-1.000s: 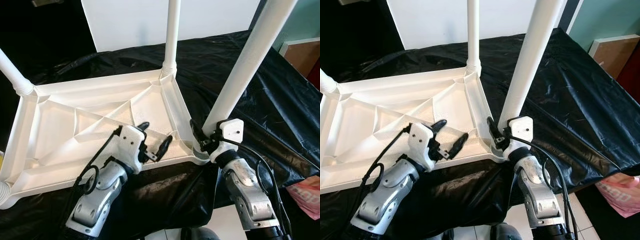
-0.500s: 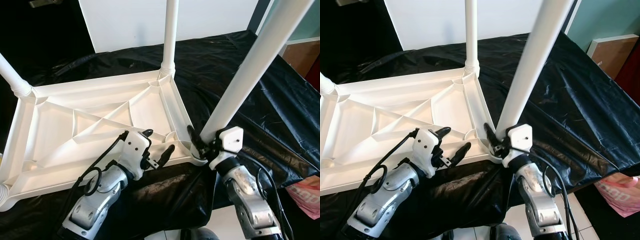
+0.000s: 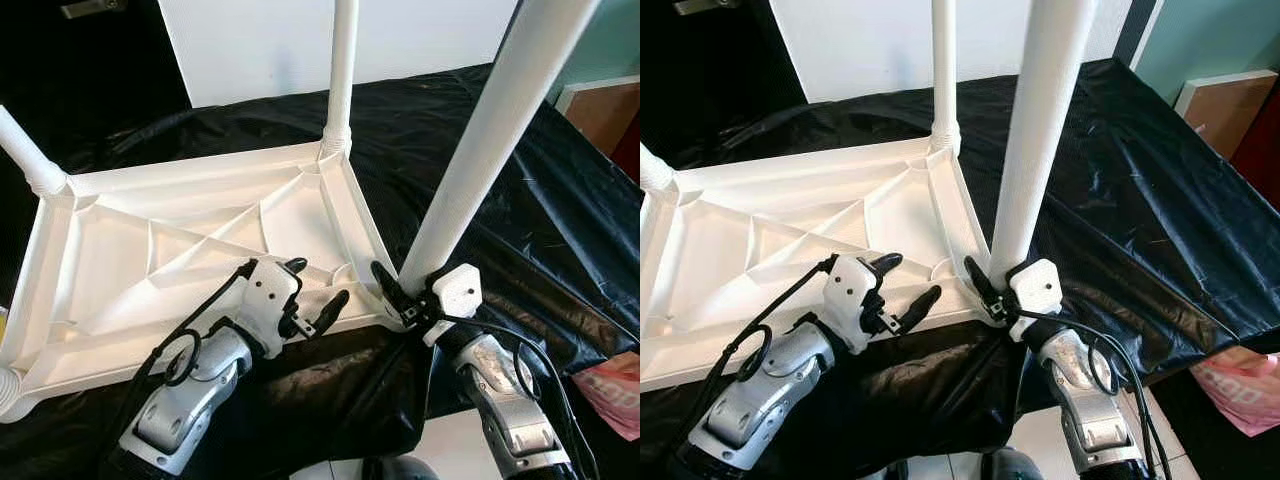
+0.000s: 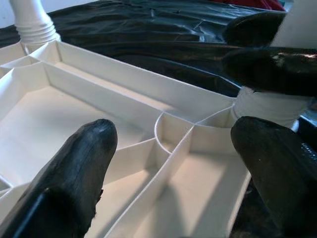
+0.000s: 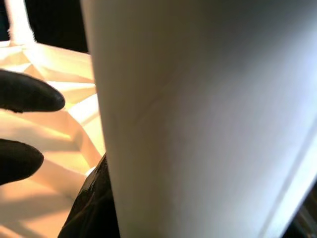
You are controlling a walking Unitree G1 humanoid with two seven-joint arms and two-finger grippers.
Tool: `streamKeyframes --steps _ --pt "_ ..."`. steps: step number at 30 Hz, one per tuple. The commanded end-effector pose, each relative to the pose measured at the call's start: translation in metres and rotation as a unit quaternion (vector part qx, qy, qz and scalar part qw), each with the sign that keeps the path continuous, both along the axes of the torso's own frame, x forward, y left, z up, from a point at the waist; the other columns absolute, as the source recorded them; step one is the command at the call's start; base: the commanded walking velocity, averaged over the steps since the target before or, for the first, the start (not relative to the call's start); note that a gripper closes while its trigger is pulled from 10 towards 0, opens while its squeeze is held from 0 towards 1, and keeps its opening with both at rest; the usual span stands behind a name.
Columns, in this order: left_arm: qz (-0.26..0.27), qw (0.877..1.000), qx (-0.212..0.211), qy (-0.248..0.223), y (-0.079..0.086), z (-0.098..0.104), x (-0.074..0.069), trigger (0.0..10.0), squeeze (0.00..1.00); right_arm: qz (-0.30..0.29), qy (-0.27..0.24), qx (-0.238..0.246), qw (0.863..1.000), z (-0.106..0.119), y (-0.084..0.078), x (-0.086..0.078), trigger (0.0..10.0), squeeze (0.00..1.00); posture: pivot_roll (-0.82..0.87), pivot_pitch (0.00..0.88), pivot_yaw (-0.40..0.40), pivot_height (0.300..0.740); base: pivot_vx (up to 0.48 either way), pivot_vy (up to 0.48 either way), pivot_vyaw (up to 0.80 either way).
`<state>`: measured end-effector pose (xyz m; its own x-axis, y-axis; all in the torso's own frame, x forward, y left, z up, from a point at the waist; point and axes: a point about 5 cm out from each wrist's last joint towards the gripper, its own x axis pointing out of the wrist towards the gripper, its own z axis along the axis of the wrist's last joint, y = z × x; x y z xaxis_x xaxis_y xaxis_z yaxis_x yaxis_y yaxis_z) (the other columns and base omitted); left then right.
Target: Building children table
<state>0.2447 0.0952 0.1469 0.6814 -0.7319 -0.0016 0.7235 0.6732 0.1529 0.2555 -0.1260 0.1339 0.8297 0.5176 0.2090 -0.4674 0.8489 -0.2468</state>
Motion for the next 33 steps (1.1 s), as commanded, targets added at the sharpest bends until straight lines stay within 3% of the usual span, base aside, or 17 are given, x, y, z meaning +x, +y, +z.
streamKeyframes --steps 1,9,25,30,32,33 --pt "-0.150 0.988 0.019 0.019 -0.009 -0.002 -0.013 10.0 0.00 -0.010 0.063 -0.019 0.998 -0.026 -0.006 -0.001 10.0 0.00 0.02 0.152 0.012 0.740 0.000 0.000 0.00" --pt "-0.149 0.988 0.020 0.017 -0.009 -0.001 -0.012 10.0 0.00 -0.023 0.118 0.075 0.990 -0.029 0.000 0.000 10.0 0.00 0.02 0.145 0.008 0.740 0.000 0.000 0.00" --pt "-0.149 0.988 0.023 0.018 -0.008 -0.003 -0.013 10.0 0.00 -0.048 0.124 0.087 0.987 -0.032 0.002 0.002 10.0 0.00 0.03 0.134 -0.001 0.740 0.000 0.000 0.00" --pt "-0.148 0.989 0.023 0.018 -0.008 -0.003 -0.014 10.0 0.00 -0.083 0.104 0.084 0.987 -0.028 0.003 0.002 10.0 0.00 0.03 0.138 -0.006 0.740 0.000 0.000 0.00" --pt "-0.146 0.989 0.021 0.019 -0.009 -0.003 -0.014 10.0 0.00 -0.177 0.081 0.096 0.976 -0.026 0.004 0.004 10.0 0.00 0.03 0.145 -0.015 0.740 0.000 0.000 0.00" --pt "-0.146 0.989 0.021 0.019 -0.009 -0.003 -0.014 10.0 0.00 -0.177 0.081 0.096 0.976 -0.026 0.004 0.004 10.0 0.00 0.03 0.145 -0.015 0.740 0.000 0.000 0.00"
